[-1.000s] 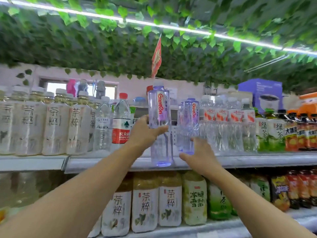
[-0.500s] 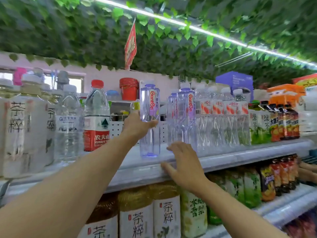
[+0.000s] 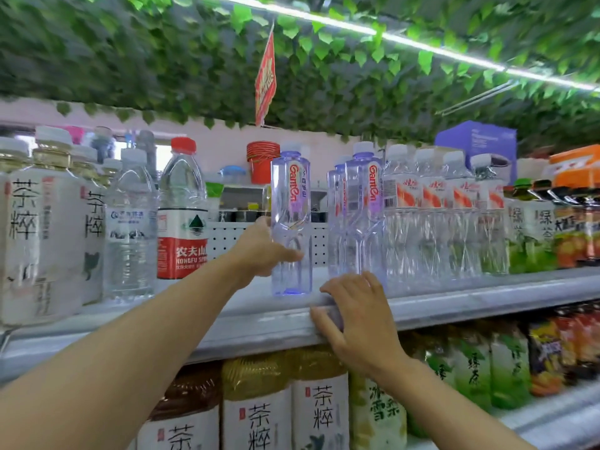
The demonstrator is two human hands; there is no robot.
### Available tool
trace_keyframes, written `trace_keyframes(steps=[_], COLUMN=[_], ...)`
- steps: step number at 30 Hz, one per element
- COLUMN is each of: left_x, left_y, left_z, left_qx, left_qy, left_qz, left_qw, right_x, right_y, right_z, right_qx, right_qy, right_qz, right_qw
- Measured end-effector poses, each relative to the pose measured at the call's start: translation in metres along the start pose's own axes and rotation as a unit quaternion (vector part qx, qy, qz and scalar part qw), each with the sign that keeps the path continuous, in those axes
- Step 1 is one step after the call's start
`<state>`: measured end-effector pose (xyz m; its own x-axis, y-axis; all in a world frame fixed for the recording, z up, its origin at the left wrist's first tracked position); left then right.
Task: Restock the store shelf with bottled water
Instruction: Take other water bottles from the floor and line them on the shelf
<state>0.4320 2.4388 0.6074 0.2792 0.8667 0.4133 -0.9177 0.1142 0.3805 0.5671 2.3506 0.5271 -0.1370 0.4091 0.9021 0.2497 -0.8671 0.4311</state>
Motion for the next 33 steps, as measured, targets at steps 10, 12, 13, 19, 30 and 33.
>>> trace_keyframes(steps=[10,12,13,19,30,33], left_x=[0.039,0.051,0.057,0.083,0.105,0.102], left_y=[-0.015,-0.021,-0.025,-0.048,-0.072,-0.074], left_z=[-0.008,-0.010,-0.011,-0.007,-0.014,-0.025], left_qx=[0.045,0.057,0.064,0.114,0.074,0.045], left_qy=[0.050,0.059,0.060,0.065,0.045,0.069], left_qz=[0.015,0.015,0.020,0.018,-0.045,-0.091], left_qw=[0.998,0.997,0.996,0.991,0.995,0.992], right_x=[0.005,0.005,0.005,0.005,0.005,0.005], right_y=[-0.002,-0.004,-0.004,-0.003,-0.005,-0.004], right_z=[0.010,0.011,0.012,0.009,0.010,0.009], right_qx=[0.025,0.027,0.028,0.016,-0.002,0.002], right_qy=[0.106,0.107,0.107,0.108,0.106,0.106], right_qz=[-0.021,-0.021,-0.020,-0.010,0.002,0.004], right_qw=[0.994,0.994,0.994,0.994,0.994,0.994])
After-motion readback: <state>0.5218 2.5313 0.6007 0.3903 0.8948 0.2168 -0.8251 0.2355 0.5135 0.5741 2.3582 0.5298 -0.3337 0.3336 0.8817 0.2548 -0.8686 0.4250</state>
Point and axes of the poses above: each hand's wrist, its own x-axis towards the middle knuckle, its own y-axis out of the back of the hand, z = x × y, the point moved 6 cm from there along x, towards the middle knuckle, and after that the axes turned 1 degree about z, right-handed, at the moved point
